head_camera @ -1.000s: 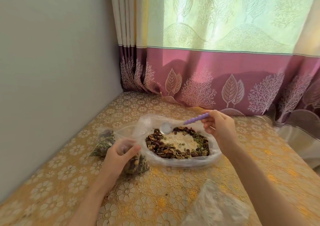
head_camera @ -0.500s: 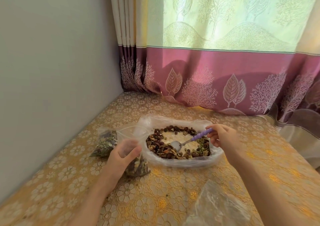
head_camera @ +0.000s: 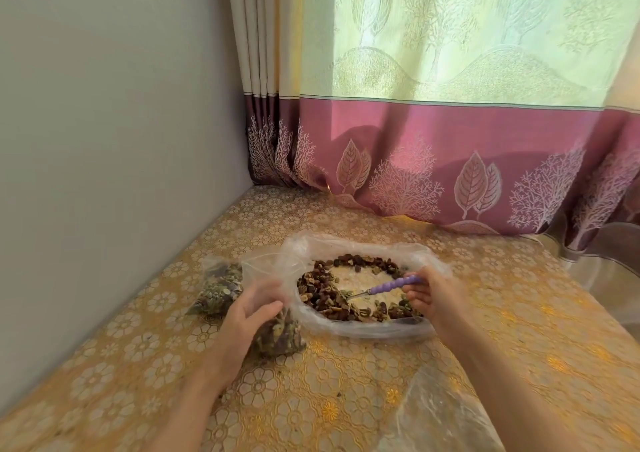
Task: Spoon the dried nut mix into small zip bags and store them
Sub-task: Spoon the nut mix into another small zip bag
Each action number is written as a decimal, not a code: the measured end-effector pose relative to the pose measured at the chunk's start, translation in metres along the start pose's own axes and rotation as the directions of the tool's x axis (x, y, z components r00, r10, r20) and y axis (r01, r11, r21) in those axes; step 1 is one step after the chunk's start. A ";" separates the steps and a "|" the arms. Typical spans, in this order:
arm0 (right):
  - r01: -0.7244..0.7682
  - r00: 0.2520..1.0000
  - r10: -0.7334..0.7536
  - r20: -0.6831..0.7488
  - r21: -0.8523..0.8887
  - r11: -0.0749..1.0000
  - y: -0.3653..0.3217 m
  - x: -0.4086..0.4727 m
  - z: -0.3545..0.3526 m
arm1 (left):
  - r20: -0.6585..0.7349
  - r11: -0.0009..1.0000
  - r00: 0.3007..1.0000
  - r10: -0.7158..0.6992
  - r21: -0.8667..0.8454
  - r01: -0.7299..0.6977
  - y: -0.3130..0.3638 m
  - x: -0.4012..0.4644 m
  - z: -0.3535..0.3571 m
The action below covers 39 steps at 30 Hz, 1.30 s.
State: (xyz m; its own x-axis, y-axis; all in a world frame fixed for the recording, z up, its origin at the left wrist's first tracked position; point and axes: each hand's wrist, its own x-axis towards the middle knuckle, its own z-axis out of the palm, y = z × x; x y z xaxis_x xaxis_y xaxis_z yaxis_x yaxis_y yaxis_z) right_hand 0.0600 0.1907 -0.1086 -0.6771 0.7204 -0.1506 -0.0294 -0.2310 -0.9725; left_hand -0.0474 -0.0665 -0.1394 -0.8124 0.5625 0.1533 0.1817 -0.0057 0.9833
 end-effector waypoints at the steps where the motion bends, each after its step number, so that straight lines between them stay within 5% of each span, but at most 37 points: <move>1: 0.007 1.000 -0.007 -0.008 0.004 1.000 0.000 -0.001 -0.001 | -0.015 1.000 1.000 -0.005 0.013 0.005 -0.001 0.001 0.001; 13: 0.109 0.994 -0.105 -0.034 0.188 0.976 -0.024 -0.005 -0.001 | -0.035 0.989 0.999 -0.038 0.145 0.042 -0.004 0.004 0.001; 23: 0.215 0.956 -0.252 0.153 0.222 0.951 -0.054 -0.038 0.040 | -0.035 0.996 0.998 -0.044 0.077 0.047 -0.003 0.003 0.002; 30: 0.406 0.843 -0.421 0.334 0.116 0.906 -0.048 -0.055 0.053 | -0.015 1.000 1.000 -0.010 0.008 0.010 -0.004 0.004 0.003; 39: 0.417 0.818 -0.455 0.353 0.182 0.891 -0.048 -0.048 0.042 | -0.046 0.999 0.999 -0.023 0.045 0.025 -0.006 0.004 0.002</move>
State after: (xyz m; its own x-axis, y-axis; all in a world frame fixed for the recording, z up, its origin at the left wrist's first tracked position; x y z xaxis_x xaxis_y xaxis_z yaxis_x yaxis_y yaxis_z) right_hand 0.0632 0.1401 -0.0468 -0.7998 0.4632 0.3818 -0.4421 -0.0241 -0.8967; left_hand -0.0506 -0.0621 -0.1444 -0.8411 0.5238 0.1348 0.1857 0.0456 0.9816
